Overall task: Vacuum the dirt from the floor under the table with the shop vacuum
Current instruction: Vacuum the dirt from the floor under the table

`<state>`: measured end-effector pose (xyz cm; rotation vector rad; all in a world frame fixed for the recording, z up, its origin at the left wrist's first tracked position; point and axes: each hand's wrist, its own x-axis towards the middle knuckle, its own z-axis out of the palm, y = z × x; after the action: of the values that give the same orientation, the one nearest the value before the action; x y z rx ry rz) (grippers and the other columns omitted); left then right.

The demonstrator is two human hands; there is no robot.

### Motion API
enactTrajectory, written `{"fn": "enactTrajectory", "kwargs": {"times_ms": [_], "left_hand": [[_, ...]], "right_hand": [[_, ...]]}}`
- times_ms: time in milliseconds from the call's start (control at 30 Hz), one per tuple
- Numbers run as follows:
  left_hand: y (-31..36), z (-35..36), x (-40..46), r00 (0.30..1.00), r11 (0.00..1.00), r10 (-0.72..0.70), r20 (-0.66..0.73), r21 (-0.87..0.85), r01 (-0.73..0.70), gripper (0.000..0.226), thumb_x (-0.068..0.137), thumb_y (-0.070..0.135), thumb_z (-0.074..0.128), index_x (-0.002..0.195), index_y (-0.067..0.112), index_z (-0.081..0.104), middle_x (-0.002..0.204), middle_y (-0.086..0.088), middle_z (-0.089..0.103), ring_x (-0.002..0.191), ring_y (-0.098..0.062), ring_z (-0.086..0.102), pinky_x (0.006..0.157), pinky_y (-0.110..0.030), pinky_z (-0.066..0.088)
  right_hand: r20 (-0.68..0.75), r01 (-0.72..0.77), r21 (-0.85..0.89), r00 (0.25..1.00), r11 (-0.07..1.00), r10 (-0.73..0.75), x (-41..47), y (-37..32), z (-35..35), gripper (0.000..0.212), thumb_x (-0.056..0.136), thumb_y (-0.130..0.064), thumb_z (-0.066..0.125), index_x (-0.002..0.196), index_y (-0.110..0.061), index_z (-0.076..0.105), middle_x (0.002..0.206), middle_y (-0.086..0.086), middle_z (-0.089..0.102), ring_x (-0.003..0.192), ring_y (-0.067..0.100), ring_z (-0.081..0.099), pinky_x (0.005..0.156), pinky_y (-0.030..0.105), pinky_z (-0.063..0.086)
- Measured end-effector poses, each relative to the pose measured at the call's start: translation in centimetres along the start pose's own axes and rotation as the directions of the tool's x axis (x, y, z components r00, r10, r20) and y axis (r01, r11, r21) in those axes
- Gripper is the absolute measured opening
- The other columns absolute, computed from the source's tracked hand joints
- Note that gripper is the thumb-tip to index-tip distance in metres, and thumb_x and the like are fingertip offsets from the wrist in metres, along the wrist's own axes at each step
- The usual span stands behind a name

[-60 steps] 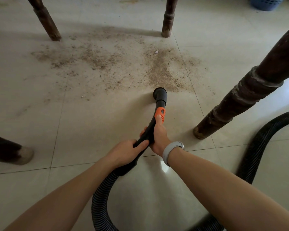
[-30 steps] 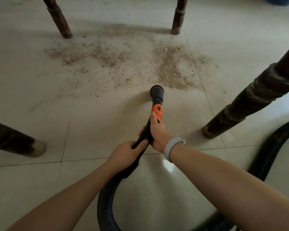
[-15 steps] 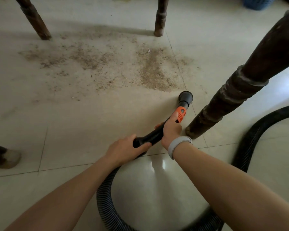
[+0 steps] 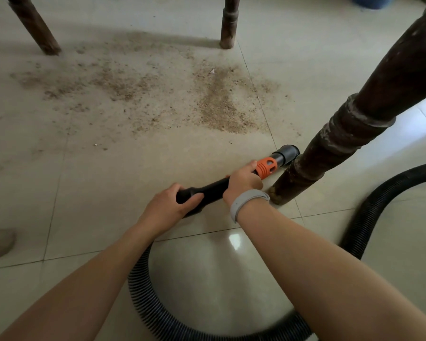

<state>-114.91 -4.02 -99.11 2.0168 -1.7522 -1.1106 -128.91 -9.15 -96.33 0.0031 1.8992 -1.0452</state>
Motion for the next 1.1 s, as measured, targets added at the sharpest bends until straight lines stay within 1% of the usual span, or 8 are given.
{"fn": "enactTrajectory", "kwargs": {"times_ms": [100, 200, 267, 333, 500, 767, 867, 1100], "left_hand": [[0.2, -0.2, 0.7, 1.000, 1.000, -0.007, 0.017, -0.015, 0.008, 0.037, 0.086, 0.059, 0.050, 0.089, 0.022, 0.052, 0.081, 0.004, 0.058, 0.071, -0.010, 0.053, 0.056, -0.024, 0.037], [0.6, -0.1, 1.5, 1.000, 1.000, -0.009, 0.005, -0.027, 0.009, 0.039, 0.086, 0.060, 0.049, 0.084, 0.022, 0.050, 0.078, 0.004, 0.056, 0.067, -0.009, 0.051, 0.054, -0.025, 0.035], [1.0, 0.0, 1.9, 1.000, 1.000, -0.004, -0.009, -0.015, 0.004, 0.040, 0.086, 0.060, 0.048, 0.087, 0.021, 0.050, 0.077, 0.006, 0.055, 0.066, -0.007, 0.050, 0.053, -0.025, 0.034], [1.3, 0.2, 2.1, 1.000, 1.000, 0.004, -0.015, 0.001, -0.004, 0.042, 0.086, 0.061, 0.047, 0.093, 0.020, 0.051, 0.078, 0.007, 0.055, 0.067, -0.007, 0.051, 0.053, -0.025, 0.034], [1.8, 0.7, 2.5, 1.000, 0.999, 0.011, -0.010, 0.039, -0.011, 0.047, 0.086, 0.064, 0.044, 0.098, 0.019, 0.050, 0.082, 0.006, 0.054, 0.069, -0.008, 0.051, 0.055, -0.025, 0.035], [1.7, 0.9, 1.9, 0.998, 0.995, 0.052, 0.021, 0.087, -0.053, 0.051, 0.083, 0.067, 0.046, 0.104, 0.020, 0.052, 0.095, 0.002, 0.057, 0.081, -0.013, 0.056, 0.063, -0.027, 0.041], [1.6, 1.1, 1.4, 0.994, 0.991, 0.067, 0.083, 0.110, -0.076, 0.050, 0.081, 0.068, 0.047, 0.103, 0.023, 0.053, 0.093, 0.004, 0.058, 0.081, -0.012, 0.056, 0.064, -0.027, 0.041], [1.2, 0.8, 0.3, 0.981, 0.995, 0.022, 0.192, 0.090, -0.040, 0.047, 0.079, 0.066, 0.055, 0.098, 0.024, 0.047, 0.083, 0.009, 0.058, 0.075, -0.008, 0.057, 0.062, -0.026, 0.042]], "right_hand": [[0.078, -0.006, 0.059, 0.997, 0.998, 0.001, 0.5, -0.1, 0.4, 0.054, 0.097, -0.044, 0.042, 0.128, 0.000, 0.041, 0.117, 0.011, 0.057, 0.106, 0.029, 0.056, 0.085, 0.033, 0.043], [0.221, -0.068, 0.180, 0.975, 0.981, 0.027, 0.8, -0.7, 0.3, 0.035, 0.097, -0.038, 0.047, 0.098, -0.003, 0.043, 0.081, 0.007, 0.056, 0.071, 0.024, 0.060, 0.084, 0.041, 0.053], [0.272, -0.091, 0.223, 0.962, 0.971, 0.028, 1.0, -0.9, 0.4, 0.030, 0.098, -0.037, 0.046, 0.099, -0.007, 0.040, 0.076, 0.007, 0.054, 0.063, 0.022, 0.059, 0.085, 0.044, 0.054], [0.275, -0.077, 0.212, 0.961, 0.974, 0.016, 1.2, -1.3, 0.4, 0.030, 0.100, -0.038, 0.041, 0.101, -0.008, 0.037, 0.072, 0.008, 0.053, 0.062, 0.021, 0.057, 0.083, 0.042, 0.054], [0.278, -0.066, 0.247, 0.960, 0.967, -0.005, 2.1, -1.5, 0.5, 0.035, 0.099, -0.041, 0.041, 0.099, -0.007, 0.041, 0.076, 0.010, 0.053, 0.060, 0.022, 0.057, 0.059, 0.034, 0.053], [0.289, -0.101, 0.320, 0.957, 0.942, 0.004, 2.7, -0.9, -0.4, 0.034, 0.097, -0.041, 0.045, 0.095, -0.007, 0.043, 0.073, 0.010, 0.050, 0.059, 0.022, 0.054, 0.058, 0.035, 0.053], [0.304, -0.128, 0.338, 0.952, 0.933, 0.020, 2.8, -0.5, -0.8, 0.036, 0.096, -0.042, 0.047, 0.083, -0.009, 0.041, 0.068, 0.009, 0.048, 0.053, 0.021, 0.050, 0.056, 0.034, 0.049], [0.355, -0.182, 0.305, 0.933, 0.935, 0.065, 2.9, 0.8, -0.9, 0.039, 0.094, -0.046, 0.049, 0.086, -0.008, 0.042, 0.062, 0.006, 0.046, 0.047, 0.018, 0.047, 0.052, 0.029, 0.046]]}}
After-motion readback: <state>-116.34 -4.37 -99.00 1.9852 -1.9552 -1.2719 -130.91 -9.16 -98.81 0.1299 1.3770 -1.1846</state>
